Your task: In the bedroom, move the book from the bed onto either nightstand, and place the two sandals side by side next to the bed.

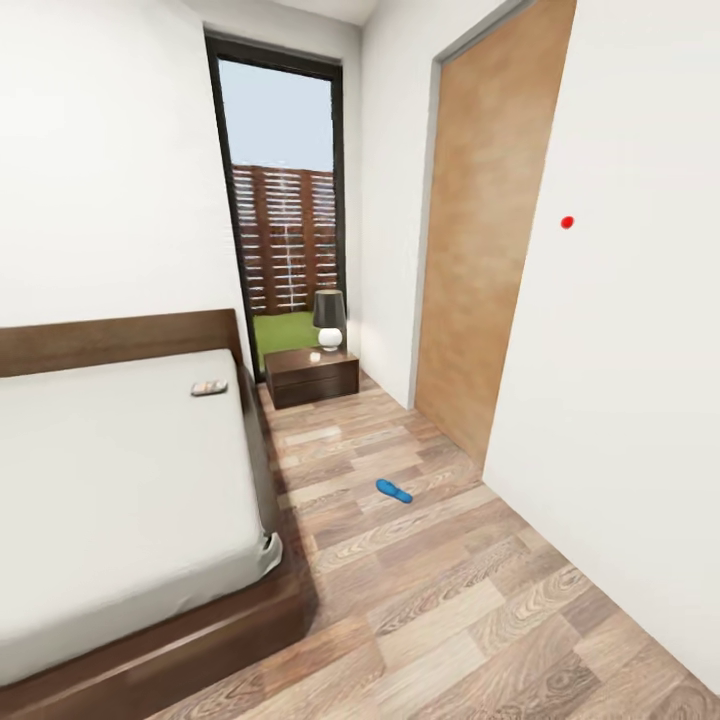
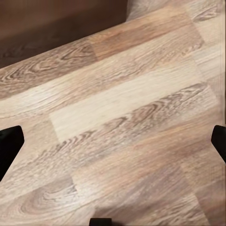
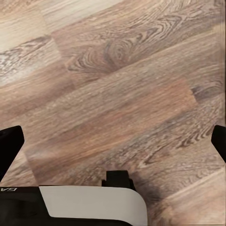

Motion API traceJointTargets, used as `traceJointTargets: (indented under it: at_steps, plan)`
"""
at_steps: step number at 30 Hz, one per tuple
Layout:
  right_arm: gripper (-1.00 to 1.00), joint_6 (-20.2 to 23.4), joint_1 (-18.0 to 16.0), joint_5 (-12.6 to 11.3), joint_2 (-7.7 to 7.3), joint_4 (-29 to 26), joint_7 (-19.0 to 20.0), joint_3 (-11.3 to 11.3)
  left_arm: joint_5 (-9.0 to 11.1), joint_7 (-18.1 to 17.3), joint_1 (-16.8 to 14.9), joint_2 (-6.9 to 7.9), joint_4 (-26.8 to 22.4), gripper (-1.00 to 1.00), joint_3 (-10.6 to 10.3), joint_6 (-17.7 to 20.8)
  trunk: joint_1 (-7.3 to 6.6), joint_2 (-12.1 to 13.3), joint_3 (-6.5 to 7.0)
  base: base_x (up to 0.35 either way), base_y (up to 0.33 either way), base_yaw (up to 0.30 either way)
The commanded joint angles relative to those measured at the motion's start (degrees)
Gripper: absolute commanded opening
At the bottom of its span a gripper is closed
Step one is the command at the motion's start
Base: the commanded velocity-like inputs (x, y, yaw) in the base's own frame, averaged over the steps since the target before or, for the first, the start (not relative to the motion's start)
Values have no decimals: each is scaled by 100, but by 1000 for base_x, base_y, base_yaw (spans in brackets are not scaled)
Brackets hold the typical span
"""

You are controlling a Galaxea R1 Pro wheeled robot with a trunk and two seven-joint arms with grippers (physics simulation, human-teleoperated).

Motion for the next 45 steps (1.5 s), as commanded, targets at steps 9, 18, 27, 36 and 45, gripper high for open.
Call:
traceJointTargets:
  at_steps: [9,18,27,36,45]
  plan:
    - [100,-14,-1,-2,1,-2,-7,-7,0,1,-2,-1,1,100,5,-16,0,-3,-5,0,0,-222]
    - [100,-13,-1,-2,1,2,-6,-7,-2,2,-2,-1,1,100,3,-16,0,-3,-5,0,0,-222]
    - [100,-14,-1,-2,1,4,-7,-7,-6,2,-2,-4,1,100,0,-16,0,-3,-5,0,0,-222]
    - [100,-14,-1,-2,1,3,-9,-7,-8,3,-2,-10,1,100,0,-16,0,-3,-5,0,0,-222]
    - [100,-14,-1,-2,1,2,-9,-7,-8,2,-2,-10,6,100,0,-16,0,-3,-5,0,0,-221]
